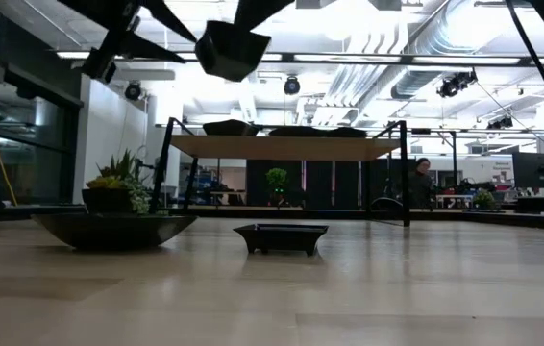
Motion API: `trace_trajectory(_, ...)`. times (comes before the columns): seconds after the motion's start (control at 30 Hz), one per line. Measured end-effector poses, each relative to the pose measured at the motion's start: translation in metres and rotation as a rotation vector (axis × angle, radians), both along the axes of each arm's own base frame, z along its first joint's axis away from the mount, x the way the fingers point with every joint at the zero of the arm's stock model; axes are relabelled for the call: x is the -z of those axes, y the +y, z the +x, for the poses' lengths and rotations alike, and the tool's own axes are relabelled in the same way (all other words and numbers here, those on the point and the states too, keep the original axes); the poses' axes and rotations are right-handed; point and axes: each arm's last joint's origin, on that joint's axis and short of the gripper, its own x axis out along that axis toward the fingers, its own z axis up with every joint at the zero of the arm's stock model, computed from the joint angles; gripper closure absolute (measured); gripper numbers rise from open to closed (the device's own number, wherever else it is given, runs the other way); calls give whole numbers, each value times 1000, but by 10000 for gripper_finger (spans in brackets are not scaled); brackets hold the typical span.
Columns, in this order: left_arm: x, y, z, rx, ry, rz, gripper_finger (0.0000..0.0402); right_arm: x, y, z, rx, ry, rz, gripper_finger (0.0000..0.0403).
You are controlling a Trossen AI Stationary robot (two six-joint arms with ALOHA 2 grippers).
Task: Pick & Place Mini shaped plates
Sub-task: Stack the black distorted square plate on top of the black distorted square plate on the shelf
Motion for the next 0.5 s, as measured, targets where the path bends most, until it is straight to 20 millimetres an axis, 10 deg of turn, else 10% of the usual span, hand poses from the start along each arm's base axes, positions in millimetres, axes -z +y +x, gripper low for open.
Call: trace_trajectory(0.5, -9, -5, 36, 13, 124, 27, 266, 3, 5, -4, -24, 44, 51, 403)
